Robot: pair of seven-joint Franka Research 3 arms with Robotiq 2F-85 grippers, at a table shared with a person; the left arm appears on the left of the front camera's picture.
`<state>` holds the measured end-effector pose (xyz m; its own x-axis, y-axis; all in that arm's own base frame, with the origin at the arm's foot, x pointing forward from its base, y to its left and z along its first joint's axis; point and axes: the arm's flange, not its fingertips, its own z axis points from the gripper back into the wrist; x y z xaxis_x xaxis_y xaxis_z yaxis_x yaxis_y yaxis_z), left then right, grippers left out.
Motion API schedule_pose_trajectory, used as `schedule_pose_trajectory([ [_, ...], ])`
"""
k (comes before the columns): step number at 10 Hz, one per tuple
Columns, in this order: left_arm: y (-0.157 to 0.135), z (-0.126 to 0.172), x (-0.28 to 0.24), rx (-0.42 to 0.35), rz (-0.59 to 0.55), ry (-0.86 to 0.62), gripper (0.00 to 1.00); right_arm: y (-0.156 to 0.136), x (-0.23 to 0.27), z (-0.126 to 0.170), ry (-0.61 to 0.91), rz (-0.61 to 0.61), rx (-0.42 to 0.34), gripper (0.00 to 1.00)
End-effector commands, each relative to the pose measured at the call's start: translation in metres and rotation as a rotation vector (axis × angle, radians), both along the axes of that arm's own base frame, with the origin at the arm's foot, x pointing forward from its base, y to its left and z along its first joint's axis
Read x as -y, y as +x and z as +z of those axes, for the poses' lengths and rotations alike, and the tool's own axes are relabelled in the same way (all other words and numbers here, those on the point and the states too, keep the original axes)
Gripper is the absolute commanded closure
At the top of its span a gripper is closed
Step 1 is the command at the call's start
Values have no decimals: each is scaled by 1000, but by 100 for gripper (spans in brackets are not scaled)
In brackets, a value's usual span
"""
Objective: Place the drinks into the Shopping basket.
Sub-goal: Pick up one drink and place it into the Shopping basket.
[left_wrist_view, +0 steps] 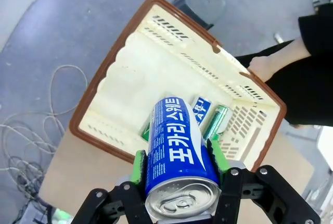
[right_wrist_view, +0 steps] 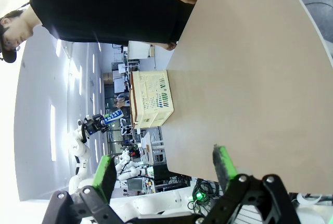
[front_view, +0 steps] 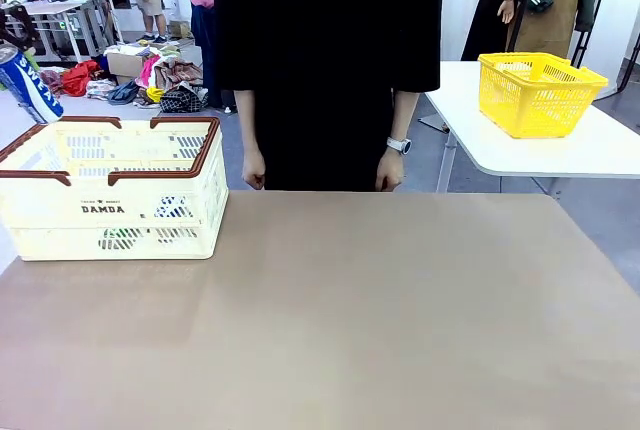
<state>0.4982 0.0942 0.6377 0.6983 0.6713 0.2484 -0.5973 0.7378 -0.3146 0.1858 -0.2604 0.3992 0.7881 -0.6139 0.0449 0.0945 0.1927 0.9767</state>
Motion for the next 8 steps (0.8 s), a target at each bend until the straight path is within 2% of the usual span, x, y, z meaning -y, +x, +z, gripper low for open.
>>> schedule_pose_trajectory([
  [1,46,-17,5,-55,-111,106,100,1,-1,2,-2,2,11,0],
  [2,60,-36,3,-113,-234,101,100,1,-1,2,-2,2,11,0],
  [5,79,-108,-10,-198,-298,143,100,1,-1,2,-2,2,11,0],
  [6,88,-133,-13,-217,-357,133,100,1,-1,2,-2,2,11,0],
  [8,100,-175,-9,-247,-400,147,100,1,-1,2,-2,2,11,0],
])
